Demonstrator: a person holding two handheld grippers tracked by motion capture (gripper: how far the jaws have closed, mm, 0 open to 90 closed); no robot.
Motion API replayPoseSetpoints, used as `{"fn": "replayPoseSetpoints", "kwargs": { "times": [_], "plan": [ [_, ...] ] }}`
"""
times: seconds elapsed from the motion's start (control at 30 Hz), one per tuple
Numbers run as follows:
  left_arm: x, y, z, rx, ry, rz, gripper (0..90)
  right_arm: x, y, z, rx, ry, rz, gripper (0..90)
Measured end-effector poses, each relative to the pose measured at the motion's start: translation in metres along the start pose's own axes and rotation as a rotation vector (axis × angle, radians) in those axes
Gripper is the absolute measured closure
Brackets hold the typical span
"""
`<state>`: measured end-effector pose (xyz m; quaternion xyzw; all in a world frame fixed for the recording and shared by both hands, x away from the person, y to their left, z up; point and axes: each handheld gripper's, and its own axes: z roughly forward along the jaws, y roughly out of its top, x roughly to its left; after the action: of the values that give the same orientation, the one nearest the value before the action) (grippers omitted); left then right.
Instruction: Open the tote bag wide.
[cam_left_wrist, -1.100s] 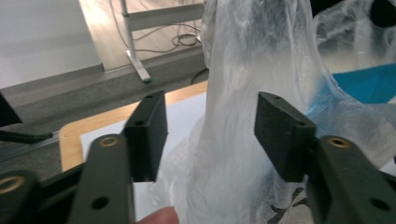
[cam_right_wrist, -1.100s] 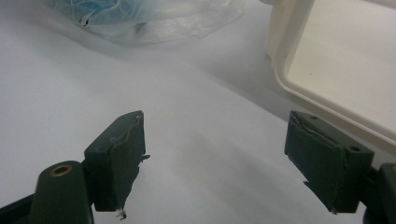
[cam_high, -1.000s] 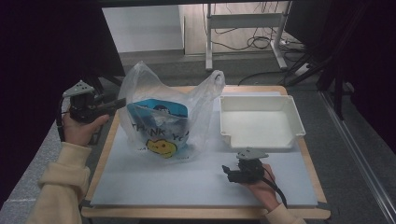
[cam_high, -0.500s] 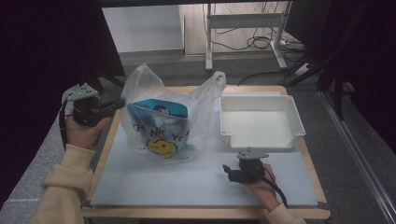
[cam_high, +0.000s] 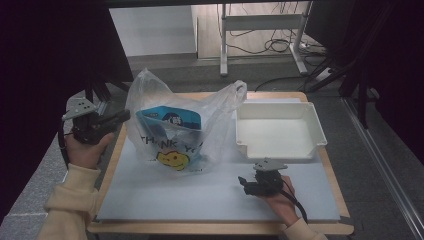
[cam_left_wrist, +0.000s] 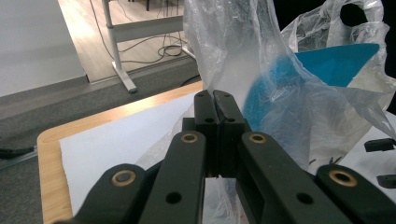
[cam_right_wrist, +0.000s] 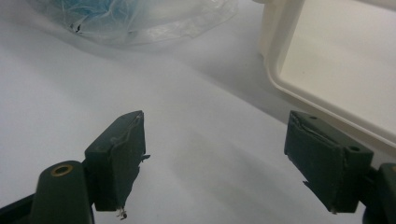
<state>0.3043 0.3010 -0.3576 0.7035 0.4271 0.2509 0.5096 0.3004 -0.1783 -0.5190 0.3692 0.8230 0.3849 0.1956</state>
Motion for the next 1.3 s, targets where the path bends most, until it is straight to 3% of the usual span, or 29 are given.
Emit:
{"fn": "replayPoseSetpoints", "kwargs": {
  "times": [0.53,0.87,1.13,1.17,1.2,1.3],
  "plan": [
    [0.009,-0.008,-0.011,-0.036,0.018,-0.036,90.0,0.001,0.001,-0.002,-0.026,-0.006,-0.004,21.1],
    [0.011,-0.008,-0.012,-0.049,0.015,-0.039,90.0,-0.001,0.013,-0.015,-0.110,0.013,-0.013,25.5],
    [0.015,-0.010,-0.015,-0.056,0.011,-0.044,90.0,-0.012,0.048,-0.035,-0.221,-0.017,-0.025,31.4],
    [0.016,-0.012,-0.016,-0.058,0.009,-0.050,90.0,-0.016,0.062,-0.038,-0.244,-0.019,-0.029,32.8],
    [0.016,-0.012,-0.016,-0.058,0.009,-0.050,90.0,-0.016,0.062,-0.038,-0.244,-0.019,-0.029,32.8],
    [0.019,-0.015,-0.016,-0.061,0.004,-0.060,90.0,-0.021,0.090,-0.039,-0.265,-0.016,-0.042,34.0]
  ]
}}
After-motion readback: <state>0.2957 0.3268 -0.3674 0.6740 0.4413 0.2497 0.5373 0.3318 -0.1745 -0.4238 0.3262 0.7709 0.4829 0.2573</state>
